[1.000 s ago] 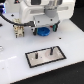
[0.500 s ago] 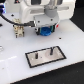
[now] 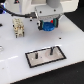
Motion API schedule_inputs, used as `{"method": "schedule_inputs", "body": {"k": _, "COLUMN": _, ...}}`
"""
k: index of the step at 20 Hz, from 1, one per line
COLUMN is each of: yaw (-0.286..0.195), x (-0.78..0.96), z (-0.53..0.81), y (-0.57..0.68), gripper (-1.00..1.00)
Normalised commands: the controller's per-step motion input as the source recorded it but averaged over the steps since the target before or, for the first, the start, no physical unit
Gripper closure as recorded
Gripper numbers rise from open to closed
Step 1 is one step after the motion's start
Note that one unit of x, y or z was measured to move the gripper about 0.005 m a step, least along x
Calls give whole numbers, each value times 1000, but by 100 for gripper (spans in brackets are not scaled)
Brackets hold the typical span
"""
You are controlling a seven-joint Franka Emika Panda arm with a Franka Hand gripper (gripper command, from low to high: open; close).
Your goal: Insert the blue gear onto the right peg, followed by the red gear
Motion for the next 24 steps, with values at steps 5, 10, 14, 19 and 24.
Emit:
{"method": "schedule_inputs", "body": {"k": 5, "yaw": 0, "x": 738, "z": 434, "y": -20, "gripper": 100}}
{"method": "schedule_inputs", "body": {"k": 10, "yaw": 0, "x": 771, "z": 414, "y": -23, "gripper": 100}}
{"method": "schedule_inputs", "body": {"k": 14, "yaw": 0, "x": 786, "z": 371, "y": -56, "gripper": 100}}
{"method": "schedule_inputs", "body": {"k": 19, "yaw": 0, "x": 796, "z": 250, "y": -164, "gripper": 100}}
{"method": "schedule_inputs", "body": {"k": 24, "yaw": 0, "x": 770, "z": 139, "y": -242, "gripper": 100}}
